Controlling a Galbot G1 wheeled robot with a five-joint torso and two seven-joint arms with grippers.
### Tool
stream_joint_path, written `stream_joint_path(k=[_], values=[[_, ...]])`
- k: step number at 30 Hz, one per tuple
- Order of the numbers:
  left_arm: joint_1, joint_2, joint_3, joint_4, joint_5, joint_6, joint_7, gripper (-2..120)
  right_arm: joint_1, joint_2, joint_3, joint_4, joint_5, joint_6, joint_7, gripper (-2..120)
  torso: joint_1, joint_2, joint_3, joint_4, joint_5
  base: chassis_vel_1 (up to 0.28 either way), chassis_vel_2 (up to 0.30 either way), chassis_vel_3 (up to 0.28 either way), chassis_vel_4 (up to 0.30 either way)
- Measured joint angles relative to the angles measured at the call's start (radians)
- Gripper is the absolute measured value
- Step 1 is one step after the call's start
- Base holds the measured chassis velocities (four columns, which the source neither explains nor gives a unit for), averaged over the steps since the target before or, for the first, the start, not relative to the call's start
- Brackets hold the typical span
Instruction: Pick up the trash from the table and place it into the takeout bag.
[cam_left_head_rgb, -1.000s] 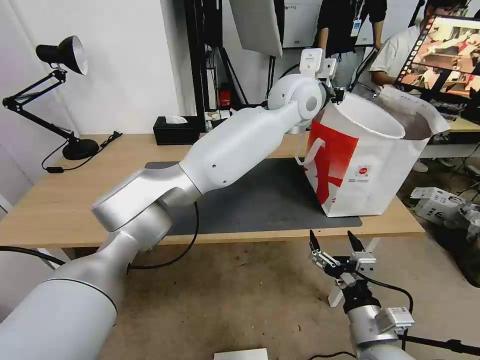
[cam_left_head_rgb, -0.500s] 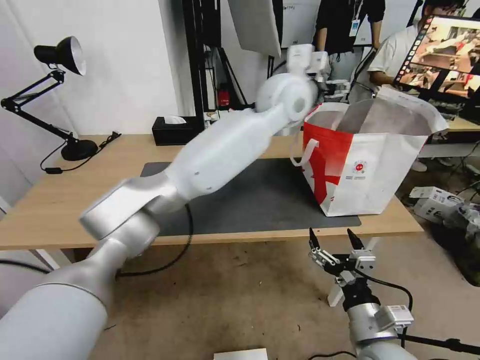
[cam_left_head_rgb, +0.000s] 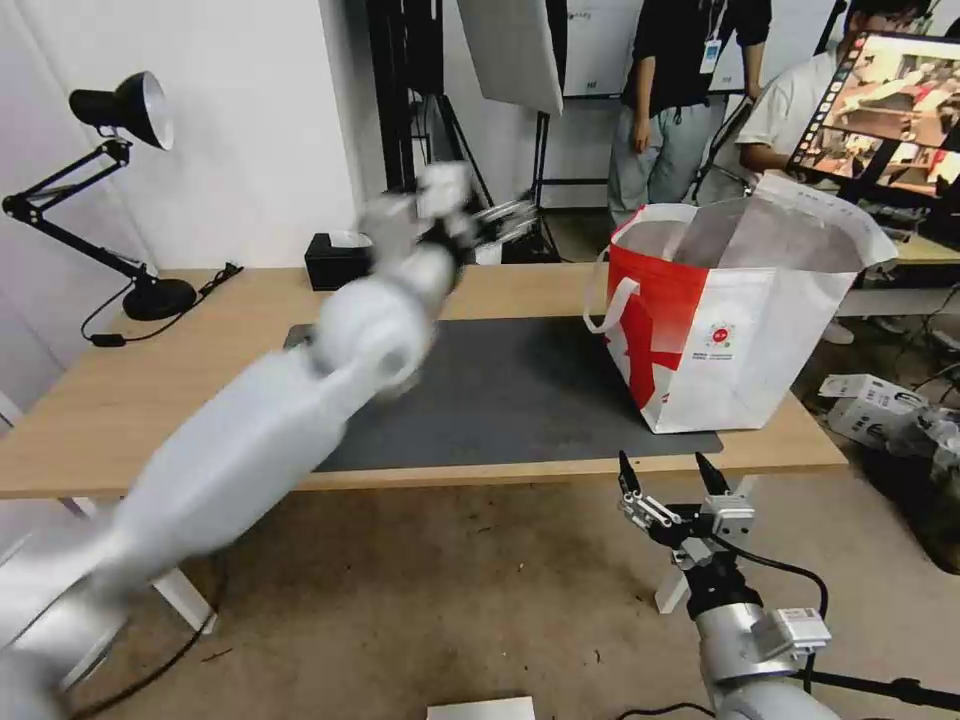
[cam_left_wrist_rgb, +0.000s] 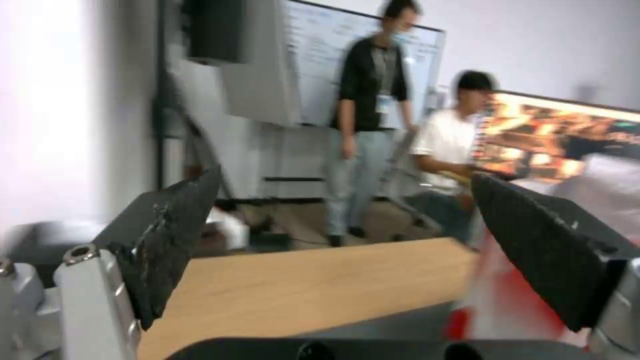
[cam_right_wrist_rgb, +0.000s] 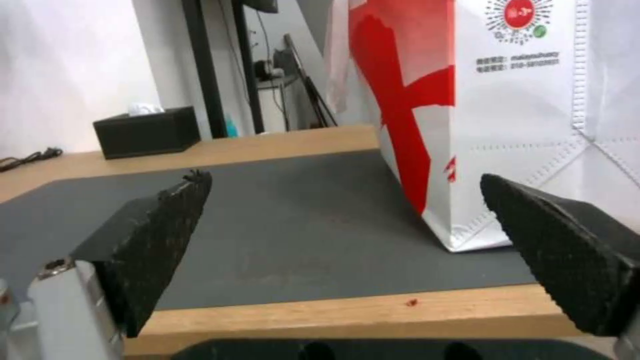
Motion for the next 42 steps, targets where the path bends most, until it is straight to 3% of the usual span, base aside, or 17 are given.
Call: stream_joint_path(k=[1, 2, 4, 5, 8, 9, 11, 13, 15, 16, 18, 19, 22, 24, 27, 33, 42], values=[[0.000, 0.000, 0.000, 0.000, 0.000, 0.000, 0.000, 100, 0.000, 0.000, 0.000, 0.000, 0.000, 0.000, 0.000, 100, 0.000, 0.000, 0.000, 0.0000, 0.0000, 0.000, 0.000, 0.000, 0.000], [0.126, 0.045, -0.085, -0.048, 0.049, -0.019, 0.020, 100, -0.002, 0.000, -0.001, 0.000, -0.005, 0.000, 0.000, 100, 0.000, 0.000, 0.000, 0.0006, -0.0004, 0.000, 0.000, 0.000, 0.000], [0.280, 0.082, -0.195, -0.095, 0.107, -0.044, 0.040, 100, -0.009, 0.014, 0.000, 0.001, -0.015, 0.003, -0.001, 100, 0.000, 0.000, 0.000, -0.0006, 0.0011, 0.000, 0.000, 0.000, 0.000], [0.280, 0.082, -0.195, -0.095, 0.107, -0.044, 0.040, 100, -0.009, 0.014, 0.000, 0.001, -0.015, 0.003, -0.001, 100, 0.000, 0.000, 0.000, -0.0006, 0.0011, 0.000, 0.000, 0.000, 0.000], [0.507, 0.052, -0.418, -0.160, 0.192, -0.055, 0.099, 100, -0.003, 0.015, 0.003, 0.002, -0.019, 0.005, -0.004, 100, 0.000, 0.000, 0.000, -0.0009, 0.0009, 0.000, 0.000, 0.000, 0.000], [0.507, 0.052, -0.418, -0.160, 0.192, -0.055, 0.099, 100, -0.003, 0.015, 0.003, 0.002, -0.019, 0.005, -0.004, 100, 0.000, 0.000, 0.000, -0.0009, 0.0009, 0.000, 0.000, 0.000, 0.000], [0.699, -0.018, -0.593, -0.201, 0.277, -0.079, 0.180, 100, -0.001, 0.015, 0.006, 0.005, -0.021, 0.005, -0.006, 100, 0.000, 0.000, 0.000, -0.0008, 0.0003, 0.000, 0.000, 0.000, 0.000], [0.761, -0.044, -0.641, -0.214, 0.299, -0.086, 0.208, 100, -0.001, 0.015, 0.007, 0.006, -0.022, 0.006, -0.007, 100, 0.000, 0.000, 0.000, -0.0009, 0.0006, 0.000, 0.000, 0.000, 0.000], [1.005, -0.188, -0.829, -0.265, 0.379, -0.137, 0.334, 100, 0.001, 0.016, 0.019, 0.008, -0.031, 0.009, -0.013, 100, 0.000, 0.000, 0.000, -0.0003, 0.0007, 0.000, 0.000, 0.000, 0.000], [1.005, -0.188, -0.829, -0.265, 0.379, -0.137, 0.334, 100, 0.001, 0.016, 0.019, 0.008, -0.031, 0.009, -0.013, 100, 0.000, 0.000, 0.000, -0.0003, 0.0007, 0.000, 0.000, 0.000, 0.000], [1.161, -0.320, -0.908, -0.303, 0.432, -0.173, 0.404, 100, 0.003, 0.021, 0.040, 0.011, -0.043, 0.012, -0.015, 100, 0.000, 0.000, 0.000, -0.0001, 0.0009, 0.000, 0.000, 0.000, 0.000], [1.161, -0.320, -0.908, -0.303, 0.432, -0.173, 0.404, 100, 0.003, 0.021, 0.040, 0.011, -0.043, 0.012, -0.015, 100, 0.000, 0.000, 0.000, -0.0001, 0.0009, 0.000, 0.000, 0.000, 0.000], [1.284, -0.460, -0.889, -0.335, 0.495, -0.206, 0.443, 100, -0.007, 0.041, 0.086, 0.026, -0.077, 0.021, -0.016, 100, 0.000, 0.000, 0.000, -0.0005, 0.0012, 0.000, 0.000, 0.000, 0.000], [1.300, -0.488, -0.861, -0.342, 0.519, -0.209, 0.445, 100, -0.012, 0.048, 0.099, 0.033, -0.090, 0.025, -0.016, 100, 0.000, 0.000, 0.000, -0.0006, 0.0012, 0.000, 0.000, 0.000, 0.000], [1.323, -0.554, -0.761, -0.357, 0.606, -0.218, 0.447, 100, -0.028, 0.071, 0.127, 0.059, -0.133, 0.029, -0.015, 100, 0.000, 0.000, 0.000, -0.0012, 0.0010, 0.000, 0.000, 0.000, 0.000], [1.338, -0.603, -0.709, -0.366, 0.672, -0.224, 0.443, 100, -0.035, 0.080, 0.128, 0.076, -0.182, 0.029, -0.015, 100, 0.000, 0.000, 0.000, -0.0008, 0.0010, 0.000, 0.000, 0.000, 0.000], [1.333, -0.605, -0.702, -0.368, 0.679, -0.225, 0.437, 100, -0.037, 0.083, 0.124, 0.078, -0.195, 0.029, -0.006, 100, 0.000, 0.000, 0.000, -0.0007, 0.0009, 0.000, 0.000, 0.000, 0.000]])
